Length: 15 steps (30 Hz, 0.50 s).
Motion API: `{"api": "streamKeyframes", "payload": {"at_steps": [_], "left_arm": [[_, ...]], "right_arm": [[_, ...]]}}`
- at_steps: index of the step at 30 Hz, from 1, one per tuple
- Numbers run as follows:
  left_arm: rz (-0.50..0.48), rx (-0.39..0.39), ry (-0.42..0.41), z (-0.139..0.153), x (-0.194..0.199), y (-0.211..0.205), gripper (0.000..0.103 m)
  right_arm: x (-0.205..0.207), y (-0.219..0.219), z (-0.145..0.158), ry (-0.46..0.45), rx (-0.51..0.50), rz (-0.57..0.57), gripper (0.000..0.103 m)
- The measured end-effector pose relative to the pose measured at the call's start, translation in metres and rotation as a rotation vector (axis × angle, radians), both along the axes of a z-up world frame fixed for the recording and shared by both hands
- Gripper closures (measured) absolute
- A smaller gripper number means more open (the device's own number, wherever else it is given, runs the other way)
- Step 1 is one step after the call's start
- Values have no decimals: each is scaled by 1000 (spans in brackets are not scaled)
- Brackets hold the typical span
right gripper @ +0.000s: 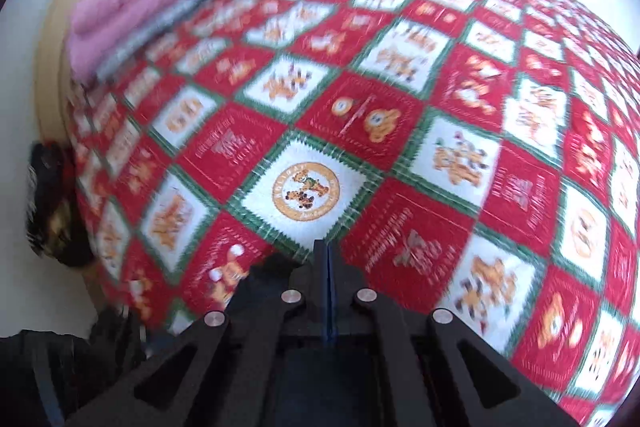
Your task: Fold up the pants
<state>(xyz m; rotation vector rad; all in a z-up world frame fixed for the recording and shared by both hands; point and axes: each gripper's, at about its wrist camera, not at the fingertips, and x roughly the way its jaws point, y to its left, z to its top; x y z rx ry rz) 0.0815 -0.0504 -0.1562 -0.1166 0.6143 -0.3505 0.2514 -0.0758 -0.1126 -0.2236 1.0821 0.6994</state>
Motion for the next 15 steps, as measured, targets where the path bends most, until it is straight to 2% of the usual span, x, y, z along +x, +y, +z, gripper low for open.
{"api": "streamKeyframes", "payload": {"at_steps": [1, 2, 4, 8, 13, 15], "left_arm": [[16, -3, 22, 0, 6, 3, 0], [30, 6, 45, -1, 11, 4, 0], [69, 38, 83, -4, 22, 6, 0], [85, 81, 131, -13, 27, 2, 0], [87, 88, 140, -18, 28, 3, 0], [84, 87, 145, -18, 30, 3, 0]], "right_arm": [[-10, -9, 5, -25, 15, -12, 86], [-20, -20, 10, -45, 24, -25, 62], [-44, -49, 14, -85, 43, -89, 43], [-78, -95, 4, -79, 109, -166, 43], [-107, -144, -22, -86, 75, -279, 43], [-106, -165, -36, -50, 86, -337, 43]]}}
